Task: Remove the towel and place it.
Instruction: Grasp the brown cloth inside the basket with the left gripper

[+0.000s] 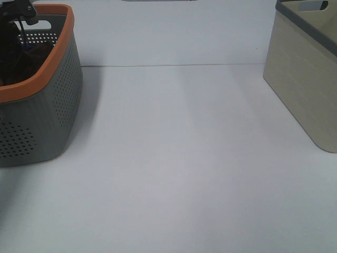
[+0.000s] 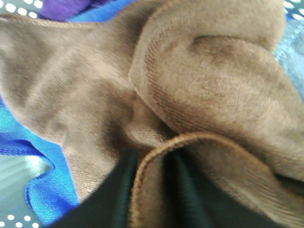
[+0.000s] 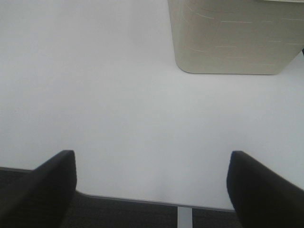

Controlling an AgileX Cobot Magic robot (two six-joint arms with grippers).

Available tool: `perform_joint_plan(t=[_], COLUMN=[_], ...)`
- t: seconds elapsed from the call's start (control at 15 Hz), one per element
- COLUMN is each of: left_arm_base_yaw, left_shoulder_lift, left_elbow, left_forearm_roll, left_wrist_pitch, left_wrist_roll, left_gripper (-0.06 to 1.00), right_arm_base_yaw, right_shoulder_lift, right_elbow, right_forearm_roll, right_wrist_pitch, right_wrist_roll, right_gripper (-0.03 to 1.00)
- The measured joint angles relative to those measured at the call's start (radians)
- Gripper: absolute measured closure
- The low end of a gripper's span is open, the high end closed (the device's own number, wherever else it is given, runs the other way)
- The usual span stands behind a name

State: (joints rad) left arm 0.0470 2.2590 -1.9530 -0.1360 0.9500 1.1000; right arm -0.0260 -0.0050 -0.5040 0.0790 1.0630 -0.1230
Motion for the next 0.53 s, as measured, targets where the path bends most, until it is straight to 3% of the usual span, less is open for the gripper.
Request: perform_joint_plan(t=[0.07, 0.13, 0.53], left_arm_base_yaw=[0.000, 0.000, 0.000], left_shoulder_lift=[0.000, 0.000, -0.107], left_elbow=[0.000, 0.000, 0.000], left_forearm_roll=[-0.001, -0.001, 0.113], left_wrist_pitch=[0.000, 0.000, 0.011], left_wrist_roll=[0.003, 0.011, 0.022], left_gripper=[0.91, 0.93, 0.94], right_arm_base_yaw=[0.000, 0.000, 0.000], right_shoulder_lift=[0.000, 0.000, 0.000], right_elbow=[0.000, 0.000, 0.000], right_forearm_roll=[0.000, 0.000, 0.000], right_wrist_pitch=[0.000, 0.000, 0.000], right_wrist_roll=[0.000, 0.000, 0.000], right_gripper=[0.21, 0.21, 0.21])
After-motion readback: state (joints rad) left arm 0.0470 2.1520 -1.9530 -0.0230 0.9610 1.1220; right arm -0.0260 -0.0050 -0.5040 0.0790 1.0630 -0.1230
